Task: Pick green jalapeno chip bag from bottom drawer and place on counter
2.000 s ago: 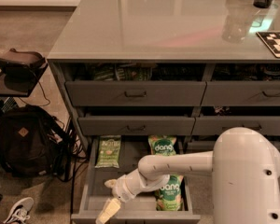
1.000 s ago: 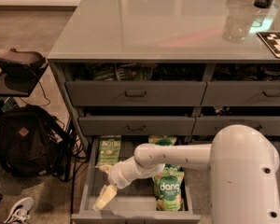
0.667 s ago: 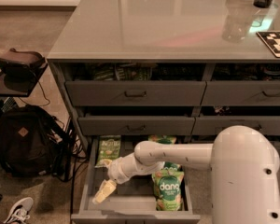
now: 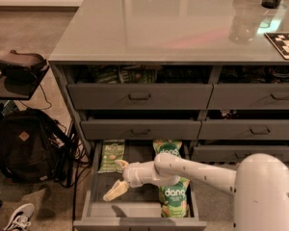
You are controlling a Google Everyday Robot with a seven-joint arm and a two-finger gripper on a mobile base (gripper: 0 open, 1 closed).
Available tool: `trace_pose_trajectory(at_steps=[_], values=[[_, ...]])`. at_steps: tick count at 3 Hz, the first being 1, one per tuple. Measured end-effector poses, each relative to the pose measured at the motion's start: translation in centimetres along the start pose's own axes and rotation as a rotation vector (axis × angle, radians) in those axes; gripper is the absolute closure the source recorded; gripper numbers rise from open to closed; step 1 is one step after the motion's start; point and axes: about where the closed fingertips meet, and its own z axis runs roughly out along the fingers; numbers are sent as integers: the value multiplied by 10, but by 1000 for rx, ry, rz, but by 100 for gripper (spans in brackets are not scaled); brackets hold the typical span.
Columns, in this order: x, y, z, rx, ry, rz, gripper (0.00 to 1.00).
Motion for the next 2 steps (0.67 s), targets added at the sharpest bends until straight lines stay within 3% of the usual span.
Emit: trace_pose_trajectory(at_steps=[1,2], values=[[25,-28,1,22,-51,77,0],[41,-51,13,57,15,94,0]])
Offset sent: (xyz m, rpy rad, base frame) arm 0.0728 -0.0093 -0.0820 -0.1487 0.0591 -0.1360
